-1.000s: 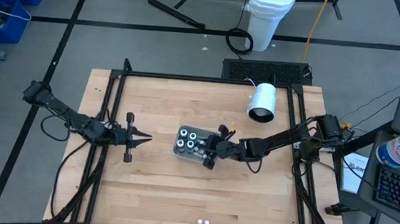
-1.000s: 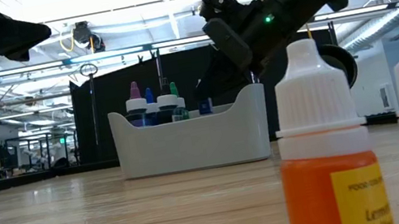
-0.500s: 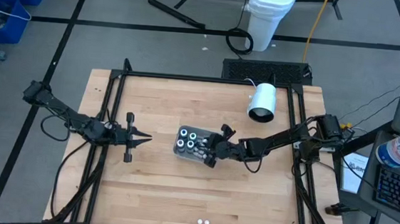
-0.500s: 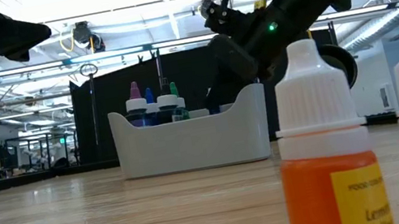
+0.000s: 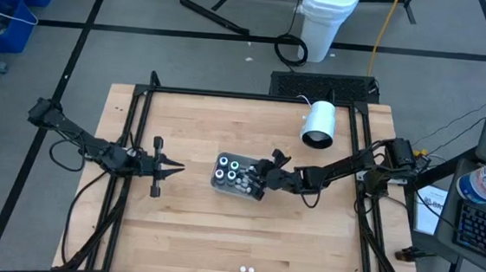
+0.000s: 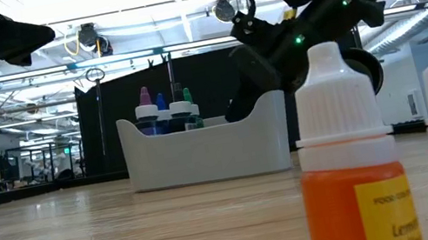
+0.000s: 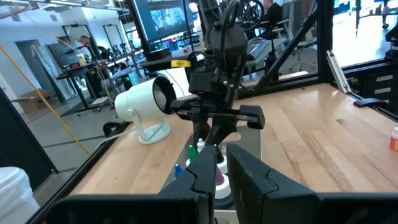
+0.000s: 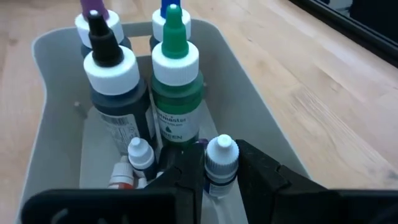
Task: Pick & Place food coloring
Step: Put the blue food coloring bottle into the gray bin
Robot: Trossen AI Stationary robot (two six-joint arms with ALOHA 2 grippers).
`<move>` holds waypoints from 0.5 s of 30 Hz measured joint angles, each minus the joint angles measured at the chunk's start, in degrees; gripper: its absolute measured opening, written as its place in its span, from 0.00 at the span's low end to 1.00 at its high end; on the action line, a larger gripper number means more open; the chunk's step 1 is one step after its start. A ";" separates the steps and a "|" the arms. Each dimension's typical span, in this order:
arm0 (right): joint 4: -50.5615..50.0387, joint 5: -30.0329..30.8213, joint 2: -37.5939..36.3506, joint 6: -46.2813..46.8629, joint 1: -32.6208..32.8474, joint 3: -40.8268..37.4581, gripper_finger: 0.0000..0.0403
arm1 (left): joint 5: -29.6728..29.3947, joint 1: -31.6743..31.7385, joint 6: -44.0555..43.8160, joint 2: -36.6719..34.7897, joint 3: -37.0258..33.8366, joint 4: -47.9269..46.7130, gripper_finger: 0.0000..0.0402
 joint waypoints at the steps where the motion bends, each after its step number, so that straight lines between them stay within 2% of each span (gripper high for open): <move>1: 0.29 -0.23 0.00 -0.14 0.00 -0.09 0.16 | 0.00 0.00 -0.01 0.00 -0.01 0.00 0.12; 15: 1.29 -1.69 0.00 -0.65 -0.04 -0.18 0.21 | 0.00 0.00 -0.02 0.00 -0.01 0.01 0.12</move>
